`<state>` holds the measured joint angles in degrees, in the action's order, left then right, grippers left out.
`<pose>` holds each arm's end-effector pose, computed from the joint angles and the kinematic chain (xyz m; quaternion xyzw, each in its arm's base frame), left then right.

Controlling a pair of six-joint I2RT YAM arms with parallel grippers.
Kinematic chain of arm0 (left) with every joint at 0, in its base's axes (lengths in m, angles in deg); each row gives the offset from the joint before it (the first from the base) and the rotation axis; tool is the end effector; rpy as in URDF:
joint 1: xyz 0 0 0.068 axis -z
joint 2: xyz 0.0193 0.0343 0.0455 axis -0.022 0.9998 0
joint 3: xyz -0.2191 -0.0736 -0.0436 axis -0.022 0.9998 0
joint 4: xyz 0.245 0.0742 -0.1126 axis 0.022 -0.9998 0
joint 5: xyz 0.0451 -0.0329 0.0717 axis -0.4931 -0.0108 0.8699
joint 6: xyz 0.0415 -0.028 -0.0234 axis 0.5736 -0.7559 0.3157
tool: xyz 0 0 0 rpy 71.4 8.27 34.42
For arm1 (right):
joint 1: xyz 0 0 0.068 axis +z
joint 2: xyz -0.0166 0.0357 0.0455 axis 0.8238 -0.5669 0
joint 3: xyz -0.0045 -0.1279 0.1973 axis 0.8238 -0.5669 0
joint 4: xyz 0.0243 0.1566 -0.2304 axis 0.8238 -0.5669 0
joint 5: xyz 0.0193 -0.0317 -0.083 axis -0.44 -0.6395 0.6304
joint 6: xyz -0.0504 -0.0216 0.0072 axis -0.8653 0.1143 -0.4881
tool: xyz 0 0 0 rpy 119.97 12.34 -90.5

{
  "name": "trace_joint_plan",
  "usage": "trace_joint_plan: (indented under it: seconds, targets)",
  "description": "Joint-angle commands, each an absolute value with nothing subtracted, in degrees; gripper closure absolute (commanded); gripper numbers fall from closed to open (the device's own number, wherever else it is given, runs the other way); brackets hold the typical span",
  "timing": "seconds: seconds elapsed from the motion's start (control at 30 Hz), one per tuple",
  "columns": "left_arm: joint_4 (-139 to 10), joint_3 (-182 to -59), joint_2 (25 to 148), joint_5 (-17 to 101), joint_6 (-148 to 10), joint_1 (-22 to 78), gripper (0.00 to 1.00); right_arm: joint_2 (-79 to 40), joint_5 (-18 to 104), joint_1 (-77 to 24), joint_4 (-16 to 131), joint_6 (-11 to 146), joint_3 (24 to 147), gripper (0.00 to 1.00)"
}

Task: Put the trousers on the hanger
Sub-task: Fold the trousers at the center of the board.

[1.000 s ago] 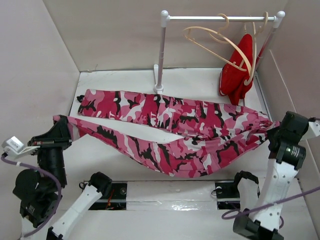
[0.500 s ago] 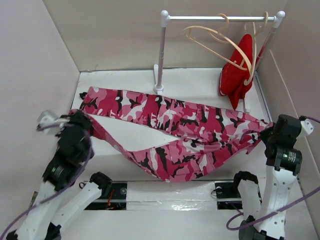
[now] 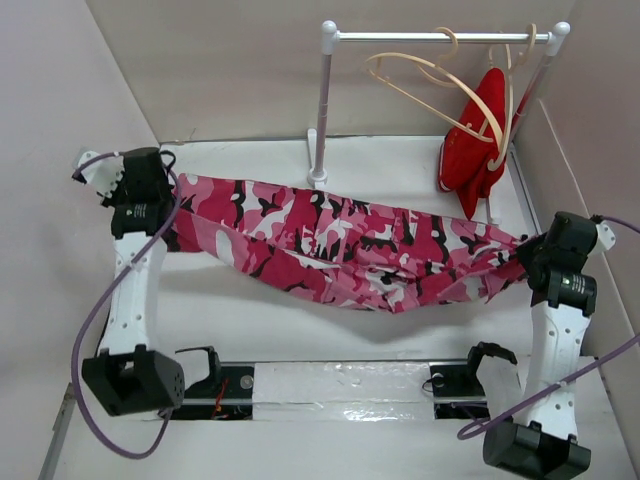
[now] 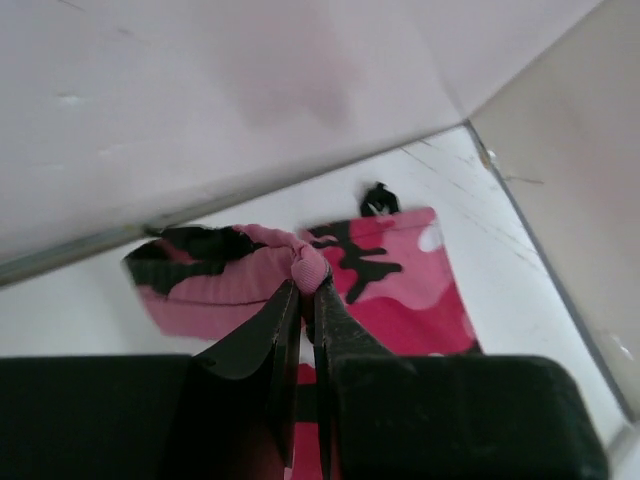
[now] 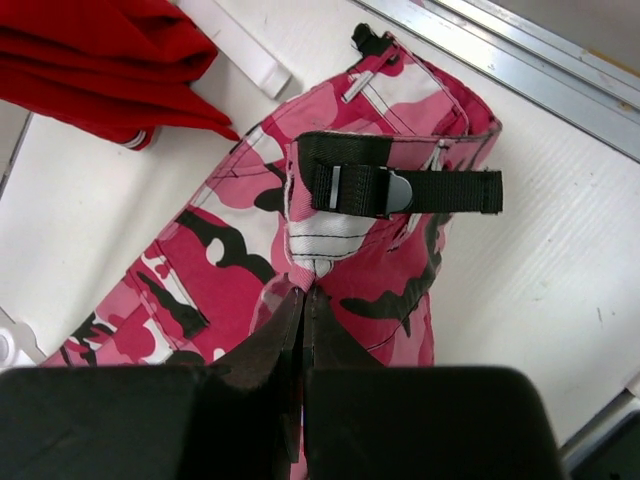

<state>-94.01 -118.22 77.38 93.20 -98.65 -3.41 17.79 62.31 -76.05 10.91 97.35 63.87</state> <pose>0.2794 0.0485 0.3547 -0.4866 0.6401 0.1331 0.5794 0.1798 -0.0753 0.3103 0.4663 0.7578 -0.0231 0.4558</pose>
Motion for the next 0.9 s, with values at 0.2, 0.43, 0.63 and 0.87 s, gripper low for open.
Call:
trace_joint_plan:
  seconds: [0.2, 0.43, 0.63, 0.87]
  targets:
    - [-95.44, -129.17, 89.91, 86.83, -99.85, -13.16, 1.0, 10.99, 63.08, -76.47, 23.45, 102.6, 66.62, 1.0]
    - [-96.06, -135.5, 99.76, 89.31, -98.61, -13.16, 1.0, 1.3, 65.54, -77.52, 27.23, 104.97, 69.61, 1.0]
    - [-96.94, -143.5, 108.9, 89.31, -98.61, -13.16, 1.0, -8.36, 65.19, -80.16, 29.78, 104.46, 72.33, 1.0]
    - [-95.62, -149.23, 116.91, 90.88, -96.07, -11.75, 1.0, -20.93, 65.19, -81.31, 28.03, 106.38, 80.24, 1.0]
